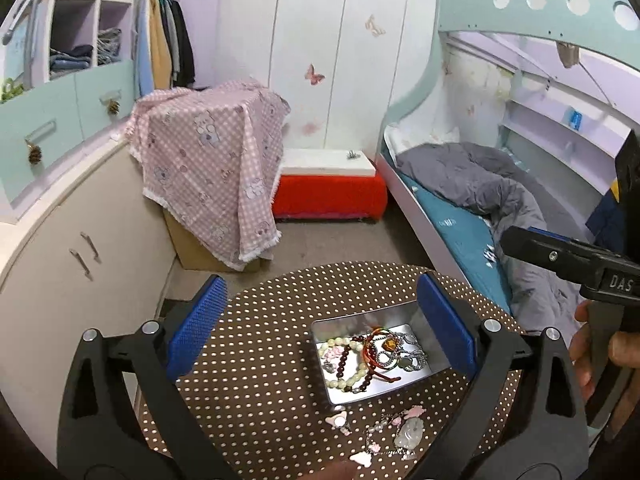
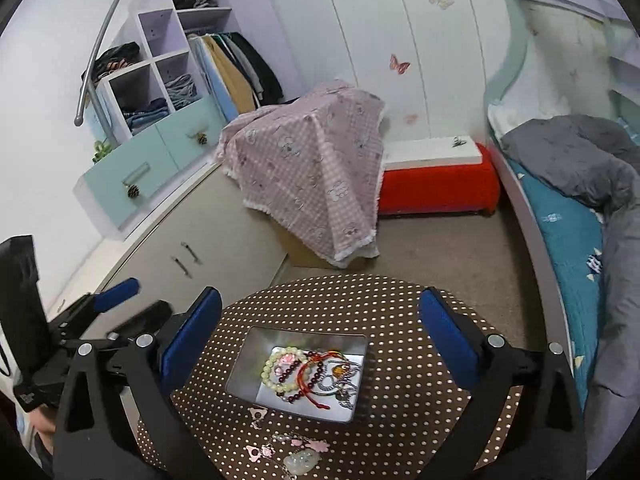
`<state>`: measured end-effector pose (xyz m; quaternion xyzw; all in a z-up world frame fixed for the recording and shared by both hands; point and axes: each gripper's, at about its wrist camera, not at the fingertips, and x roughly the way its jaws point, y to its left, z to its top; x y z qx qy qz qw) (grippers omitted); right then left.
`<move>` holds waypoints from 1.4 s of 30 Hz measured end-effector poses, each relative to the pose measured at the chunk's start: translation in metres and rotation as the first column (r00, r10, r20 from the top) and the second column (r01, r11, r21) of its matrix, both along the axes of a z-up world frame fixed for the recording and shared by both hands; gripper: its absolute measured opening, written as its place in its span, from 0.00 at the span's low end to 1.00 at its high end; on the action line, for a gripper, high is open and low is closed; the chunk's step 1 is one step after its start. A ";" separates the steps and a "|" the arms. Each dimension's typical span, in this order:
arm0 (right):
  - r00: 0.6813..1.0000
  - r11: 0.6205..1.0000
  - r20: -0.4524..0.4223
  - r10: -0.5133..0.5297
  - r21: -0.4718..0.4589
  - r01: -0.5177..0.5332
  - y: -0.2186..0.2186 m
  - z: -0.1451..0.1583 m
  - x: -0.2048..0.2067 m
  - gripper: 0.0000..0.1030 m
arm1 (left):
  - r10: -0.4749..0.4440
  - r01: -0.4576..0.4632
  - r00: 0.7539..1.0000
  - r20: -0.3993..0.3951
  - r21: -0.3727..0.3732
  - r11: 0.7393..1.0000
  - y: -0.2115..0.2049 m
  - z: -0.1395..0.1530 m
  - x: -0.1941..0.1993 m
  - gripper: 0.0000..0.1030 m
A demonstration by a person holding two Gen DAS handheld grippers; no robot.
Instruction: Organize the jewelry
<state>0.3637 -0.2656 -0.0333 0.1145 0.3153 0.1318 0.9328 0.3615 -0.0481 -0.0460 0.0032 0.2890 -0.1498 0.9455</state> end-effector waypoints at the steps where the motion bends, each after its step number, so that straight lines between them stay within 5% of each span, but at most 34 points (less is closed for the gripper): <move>1: 1.000 1.000 0.004 -0.005 -0.002 0.005 0.000 0.001 -0.003 0.92 | 0.002 -0.002 1.000 0.014 -0.004 1.000 0.003 0.004 -0.006 0.91; 10: 0.996 0.999 0.070 -0.045 -0.025 0.047 0.006 0.021 -0.057 0.92 | 0.021 -0.020 0.995 0.101 -0.011 1.000 0.021 0.031 -0.057 0.92; 26: 0.988 0.992 0.151 0.020 -0.129 -0.001 0.022 0.020 -0.155 0.92 | 0.101 -0.101 0.982 0.162 -0.010 0.995 0.028 0.015 -0.150 0.92; 32: 0.987 0.988 0.154 0.050 -0.153 -0.026 0.022 0.008 -0.163 0.92 | 0.119 -0.126 0.976 0.183 0.026 0.992 0.028 0.002 -0.168 0.92; 42: 0.994 0.985 0.070 0.081 -0.160 -0.070 0.011 -0.026 -0.143 0.92 | 0.184 -0.189 0.977 0.111 0.038 0.981 0.025 -0.037 -0.166 0.92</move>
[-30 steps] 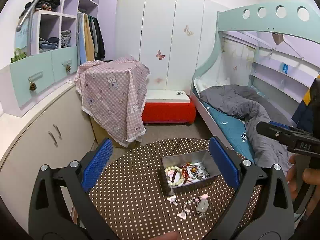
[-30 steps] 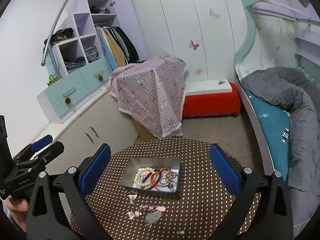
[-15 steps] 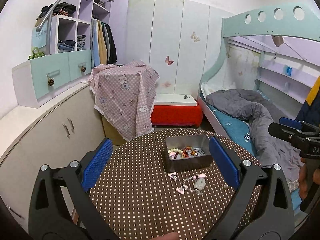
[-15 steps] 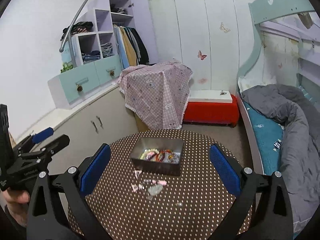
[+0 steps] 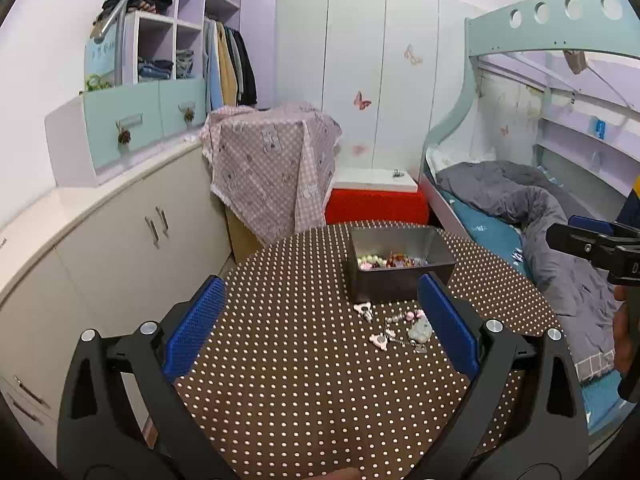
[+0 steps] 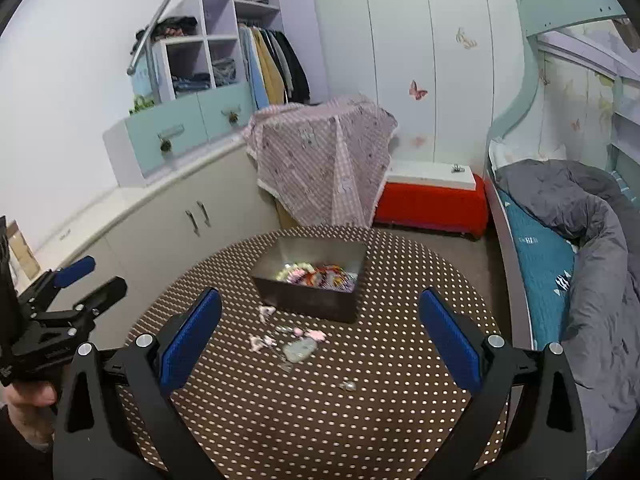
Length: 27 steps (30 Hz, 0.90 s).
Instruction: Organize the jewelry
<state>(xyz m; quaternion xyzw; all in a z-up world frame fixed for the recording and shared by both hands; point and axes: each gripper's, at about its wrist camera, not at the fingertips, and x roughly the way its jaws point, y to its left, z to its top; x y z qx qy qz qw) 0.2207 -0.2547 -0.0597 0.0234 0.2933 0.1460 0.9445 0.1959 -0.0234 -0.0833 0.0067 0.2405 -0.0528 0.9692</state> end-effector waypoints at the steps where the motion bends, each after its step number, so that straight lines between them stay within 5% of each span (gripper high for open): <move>1: 1.000 1.000 -0.009 -0.006 0.005 0.006 -0.002 -0.005 0.001 0.92 | -0.007 0.007 1.000 -0.007 0.008 1.000 -0.002 -0.005 0.003 0.92; 10: 0.982 0.990 -0.127 -0.140 0.013 0.143 -0.014 -0.056 -0.002 0.92 | -0.170 0.183 0.978 -0.123 0.105 0.977 -0.024 -0.058 0.044 0.92; 19: 0.953 0.985 -0.250 -0.171 -0.045 0.165 -0.022 -0.097 0.011 0.92 | -0.264 0.309 0.911 -0.316 0.102 0.946 -0.044 -0.123 0.097 0.92; 27: 0.946 0.989 -0.287 -0.147 -0.029 0.145 -0.025 -0.112 0.031 0.92 | -0.336 0.391 0.858 -0.388 0.070 0.918 -0.055 -0.133 0.109 0.61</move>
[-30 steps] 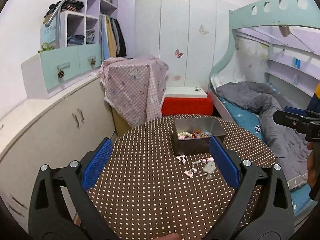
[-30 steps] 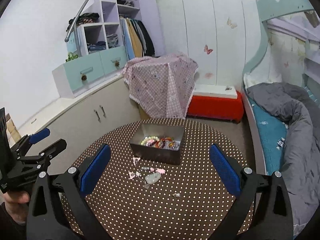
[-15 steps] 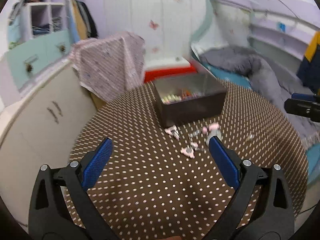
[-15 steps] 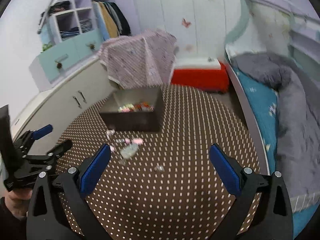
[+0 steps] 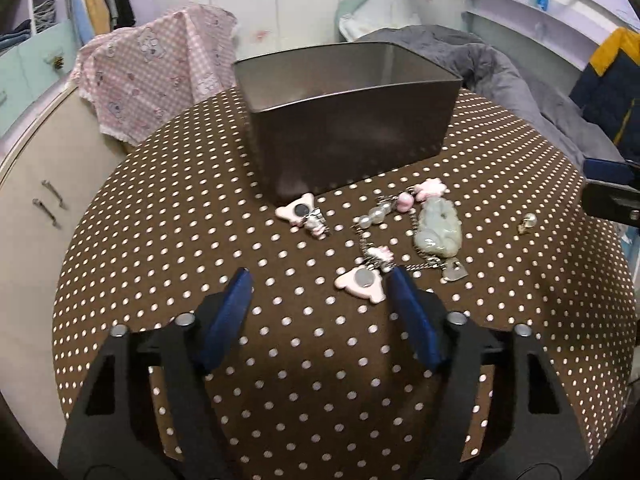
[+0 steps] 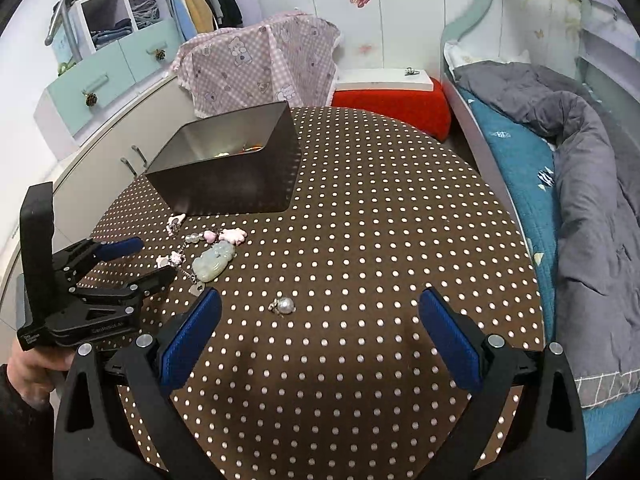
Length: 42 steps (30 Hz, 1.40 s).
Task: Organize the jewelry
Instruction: 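Grasp the white pendant charm with the left tool, then grasp the pearl-bead silver pendant with the right tool while the left tool holds the white charm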
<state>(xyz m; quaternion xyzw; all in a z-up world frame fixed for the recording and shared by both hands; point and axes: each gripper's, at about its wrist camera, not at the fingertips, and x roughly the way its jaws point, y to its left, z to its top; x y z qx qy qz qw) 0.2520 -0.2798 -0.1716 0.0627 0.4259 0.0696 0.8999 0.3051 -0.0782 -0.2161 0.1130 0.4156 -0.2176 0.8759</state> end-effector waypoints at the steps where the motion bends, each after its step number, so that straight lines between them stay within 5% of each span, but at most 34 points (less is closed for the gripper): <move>1: 1.000 1.000 0.000 0.003 0.002 -0.003 0.001 -0.001 0.001 0.92 | -0.018 0.018 1.000 -0.001 -0.008 1.000 -0.001 0.001 0.000 0.51; 2: 1.000 1.000 -0.002 0.007 0.004 -0.007 0.002 -0.001 0.002 0.92 | -0.033 0.033 0.999 0.000 -0.012 0.999 -0.003 0.001 -0.001 0.36; 4: 1.000 1.000 -0.003 0.024 0.006 -0.024 0.006 -0.001 0.003 0.92 | -0.063 0.063 0.998 -0.002 -0.022 0.998 -0.008 0.002 -0.003 0.23; 15: 0.990 0.990 -0.010 0.142 0.017 -0.142 0.043 -0.006 0.000 0.92 | -0.076 0.077 0.997 0.018 -0.072 0.994 0.007 0.027 -0.031 0.23; 21: 0.953 0.953 0.010 0.302 -0.002 -0.302 0.088 -0.012 -0.005 0.91 | -0.065 0.066 0.998 0.014 -0.051 0.996 0.019 0.028 -0.047 0.23; 28: 0.885 0.877 0.009 0.465 -0.143 -0.459 0.143 -0.026 0.009 0.69 | -0.016 0.014 1.000 -0.017 -0.070 0.997 0.041 0.020 -0.058 0.23; 35: 0.911 0.906 0.008 0.412 -0.113 -0.409 0.150 -0.033 0.040 0.64 | 0.044 -0.046 0.999 -0.021 -0.101 0.994 0.056 0.019 -0.062 0.23; 40: 0.914 0.905 -0.007 0.406 -0.138 -0.403 0.150 -0.032 0.040 0.22 | 0.046 -0.048 0.999 -0.017 -0.116 0.992 0.056 0.021 -0.063 0.23; 42: 0.913 0.907 -0.007 0.408 -0.114 -0.406 0.146 -0.031 0.039 0.22 | 0.043 -0.045 0.999 -0.017 -0.122 0.991 0.058 0.021 -0.063 0.23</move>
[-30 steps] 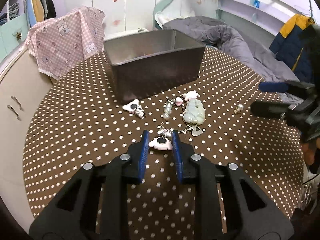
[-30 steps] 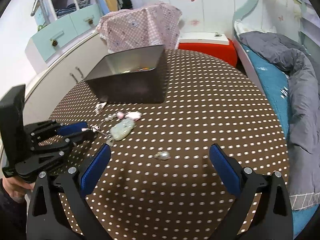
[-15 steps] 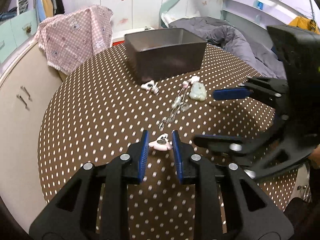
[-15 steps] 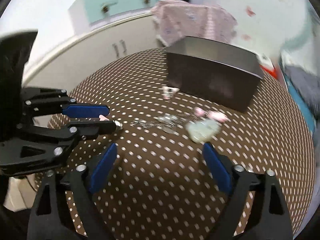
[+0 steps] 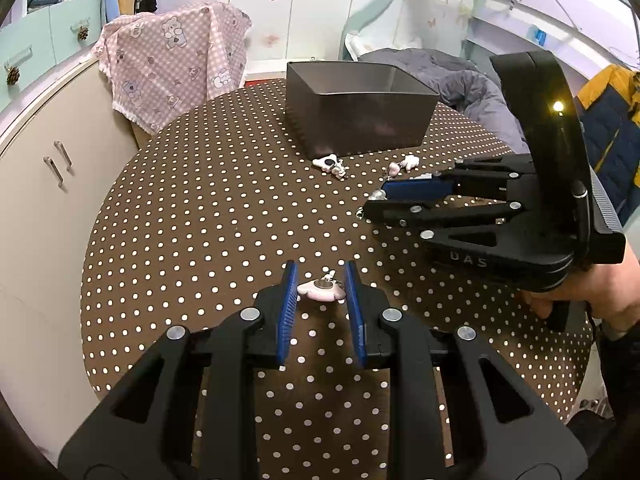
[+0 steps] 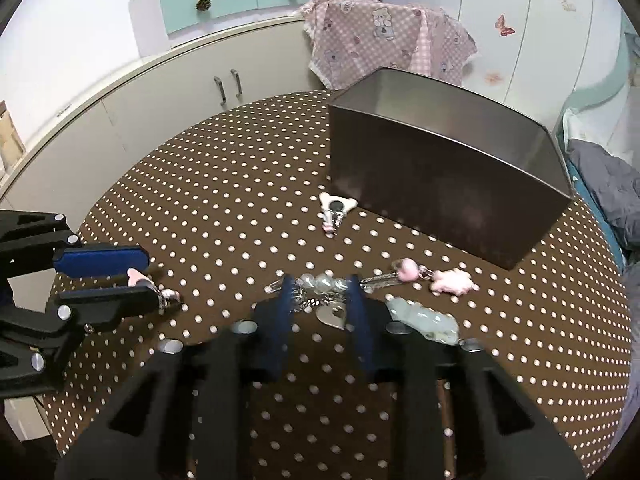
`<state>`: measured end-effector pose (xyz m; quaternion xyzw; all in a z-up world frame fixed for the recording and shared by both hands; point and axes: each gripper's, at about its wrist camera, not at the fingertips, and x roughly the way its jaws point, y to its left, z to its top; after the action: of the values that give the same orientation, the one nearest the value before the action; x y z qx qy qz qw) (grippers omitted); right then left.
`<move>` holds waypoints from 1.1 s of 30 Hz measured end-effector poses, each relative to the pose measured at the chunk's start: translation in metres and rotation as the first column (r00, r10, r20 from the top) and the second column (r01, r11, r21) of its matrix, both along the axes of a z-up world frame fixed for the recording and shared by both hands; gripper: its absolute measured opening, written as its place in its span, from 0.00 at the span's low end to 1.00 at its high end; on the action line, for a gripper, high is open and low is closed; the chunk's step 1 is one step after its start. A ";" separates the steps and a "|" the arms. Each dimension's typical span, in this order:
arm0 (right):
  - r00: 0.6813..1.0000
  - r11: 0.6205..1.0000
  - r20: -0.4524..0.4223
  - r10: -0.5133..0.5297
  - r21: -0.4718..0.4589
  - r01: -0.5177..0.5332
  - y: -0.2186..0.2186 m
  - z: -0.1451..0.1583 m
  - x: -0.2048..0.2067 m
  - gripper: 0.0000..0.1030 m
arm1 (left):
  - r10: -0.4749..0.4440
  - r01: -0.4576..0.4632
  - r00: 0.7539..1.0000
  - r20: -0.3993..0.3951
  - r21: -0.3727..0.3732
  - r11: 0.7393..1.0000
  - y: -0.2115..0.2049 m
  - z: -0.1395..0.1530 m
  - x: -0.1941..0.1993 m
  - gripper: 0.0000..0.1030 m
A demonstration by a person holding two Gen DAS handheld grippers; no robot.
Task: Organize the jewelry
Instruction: 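Grasp the pearl-bead silver pendant with the right tool while the left tool holds the white charm, then drop the white charm from the left tool into the grey box while the right tool drops the pearl pendant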
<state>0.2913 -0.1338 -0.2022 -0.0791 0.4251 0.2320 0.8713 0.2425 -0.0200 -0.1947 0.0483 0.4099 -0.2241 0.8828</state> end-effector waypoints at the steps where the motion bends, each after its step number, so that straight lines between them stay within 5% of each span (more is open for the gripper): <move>1: 1.000 1.000 0.000 0.000 0.006 0.000 -0.002 0.001 -0.001 0.22 | 0.000 0.000 1.000 0.000 -0.002 1.000 0.000 0.000 0.000 0.23; 8: 1.000 0.992 0.018 0.007 0.130 -0.009 -0.019 0.024 -0.017 0.22 | 0.013 -0.012 1.000 0.019 -0.029 1.000 0.006 0.011 0.000 0.23; 19: 0.990 0.956 0.143 0.009 0.290 -0.051 -0.055 0.113 -0.028 0.22 | 0.029 -0.020 0.993 0.113 -0.081 0.997 0.011 0.064 0.017 0.23; 33: 0.957 0.955 0.289 -0.038 0.291 -0.050 -0.083 0.192 -0.002 0.22 | 0.022 0.006 0.976 0.219 -0.123 0.992 -0.011 0.135 0.059 0.23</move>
<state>0.2892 -0.2167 -0.0101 0.0174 0.2526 0.2813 0.9256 0.3020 -0.0305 -0.0598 0.0168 0.2955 -0.2386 0.9249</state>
